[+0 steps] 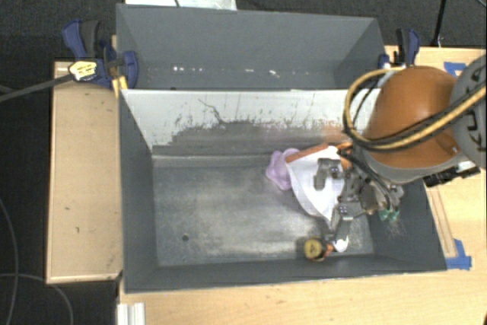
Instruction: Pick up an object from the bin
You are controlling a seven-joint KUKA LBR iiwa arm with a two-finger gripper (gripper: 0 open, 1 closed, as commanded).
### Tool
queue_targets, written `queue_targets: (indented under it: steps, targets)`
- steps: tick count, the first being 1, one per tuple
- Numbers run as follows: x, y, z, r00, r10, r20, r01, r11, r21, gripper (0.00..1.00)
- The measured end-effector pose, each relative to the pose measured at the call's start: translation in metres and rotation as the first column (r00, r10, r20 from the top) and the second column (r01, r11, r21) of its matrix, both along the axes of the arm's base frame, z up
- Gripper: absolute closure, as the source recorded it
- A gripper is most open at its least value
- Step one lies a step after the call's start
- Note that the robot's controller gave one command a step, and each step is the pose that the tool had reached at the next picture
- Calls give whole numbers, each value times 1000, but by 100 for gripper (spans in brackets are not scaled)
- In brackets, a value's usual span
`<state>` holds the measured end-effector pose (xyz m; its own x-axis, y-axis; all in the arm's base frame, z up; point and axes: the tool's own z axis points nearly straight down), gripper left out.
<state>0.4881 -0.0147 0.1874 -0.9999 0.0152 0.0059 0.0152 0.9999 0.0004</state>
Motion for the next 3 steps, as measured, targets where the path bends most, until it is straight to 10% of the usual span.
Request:
queue_targets:
  steps: [2, 3]
  targets:
    - [9, -18, -35, 995, 96, 14, -96, 995, -1, 0]
    - [6, -31, -75, 949, 314, 8, -314, 949, -1, 0]
